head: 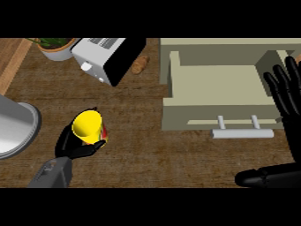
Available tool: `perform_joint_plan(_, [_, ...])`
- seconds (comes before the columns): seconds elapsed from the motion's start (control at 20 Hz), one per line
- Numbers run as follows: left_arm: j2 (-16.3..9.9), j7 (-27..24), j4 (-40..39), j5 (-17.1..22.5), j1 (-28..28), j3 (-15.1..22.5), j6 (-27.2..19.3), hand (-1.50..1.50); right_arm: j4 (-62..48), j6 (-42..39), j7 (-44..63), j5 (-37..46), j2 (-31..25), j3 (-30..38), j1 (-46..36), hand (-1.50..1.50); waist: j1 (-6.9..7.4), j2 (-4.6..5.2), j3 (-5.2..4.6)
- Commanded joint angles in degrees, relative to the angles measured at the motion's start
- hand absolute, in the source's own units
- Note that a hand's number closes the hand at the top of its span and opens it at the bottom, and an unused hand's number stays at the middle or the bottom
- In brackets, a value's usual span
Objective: Pick up the cup, place it into the drawer and close the drawer
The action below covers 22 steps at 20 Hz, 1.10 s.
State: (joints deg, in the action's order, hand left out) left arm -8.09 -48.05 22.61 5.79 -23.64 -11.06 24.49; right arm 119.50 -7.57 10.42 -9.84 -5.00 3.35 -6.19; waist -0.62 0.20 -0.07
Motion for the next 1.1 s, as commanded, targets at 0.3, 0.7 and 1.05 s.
perform_joint_plan(0.3, [1.8,-10.2,0.4,-1.0,-1.9,1.0,0.8,1.50,1.1,1.0,3.2,-0.4,-0.7,0.7,-2.3,-1.50,0.03,-0.02,-0.01])
perform_joint_plan(0.7, [0.4,-12.7,4.4,2.8,0.7,-3.5,-7.0,1.50,1.5,-0.9,0.7,-1.1,-0.7,0.7,0.9,-1.50,0.33,-0.14,0.03])
perform_joint_plan(1.05, [2.1,-7.1,18.2,7.7,4.3,-3.9,-6.9,1.50,-0.6,-1.7,-1.6,-1.5,-1.3,2.6,2.2,-1.50,1.00,-0.40,0.14])
